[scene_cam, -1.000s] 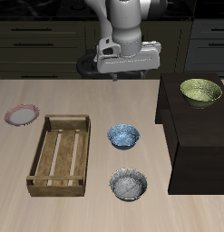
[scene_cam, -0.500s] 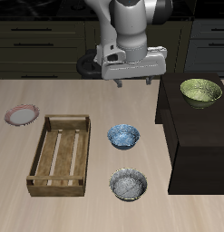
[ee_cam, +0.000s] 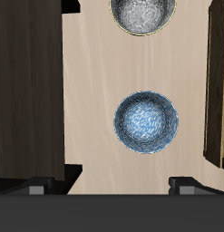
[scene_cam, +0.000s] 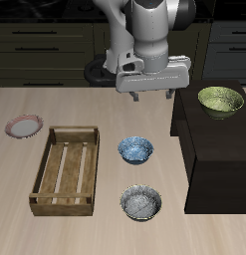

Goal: Place the black bowl and the blue bowl in the wooden tray

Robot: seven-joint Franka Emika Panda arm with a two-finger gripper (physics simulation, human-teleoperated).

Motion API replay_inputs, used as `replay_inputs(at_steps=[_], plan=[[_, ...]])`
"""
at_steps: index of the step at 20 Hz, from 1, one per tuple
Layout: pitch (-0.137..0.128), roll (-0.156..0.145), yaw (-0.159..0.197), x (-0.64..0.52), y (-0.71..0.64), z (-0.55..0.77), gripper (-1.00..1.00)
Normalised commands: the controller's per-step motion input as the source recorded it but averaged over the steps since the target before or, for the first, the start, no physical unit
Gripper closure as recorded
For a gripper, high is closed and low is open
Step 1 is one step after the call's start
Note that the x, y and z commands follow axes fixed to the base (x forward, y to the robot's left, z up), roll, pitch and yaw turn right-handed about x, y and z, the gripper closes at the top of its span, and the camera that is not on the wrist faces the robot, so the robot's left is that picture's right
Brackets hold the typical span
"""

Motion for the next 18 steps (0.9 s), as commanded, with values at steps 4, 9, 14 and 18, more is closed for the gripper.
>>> replay_inputs(at_steps=[4,9,14,18], plan=[[0.010,-0.025,-0.018,0.36,0.01,-0.02,-1.00],[-0.020,-0.008,0.031,0.26,0.08,-0.01,-1.00],[-0.016,-0.018,0.040,0.27,-0.01,-0.03,-1.00],[0.000,-0.046,0.002,0.40,-0.25,-0.02,-1.00]])
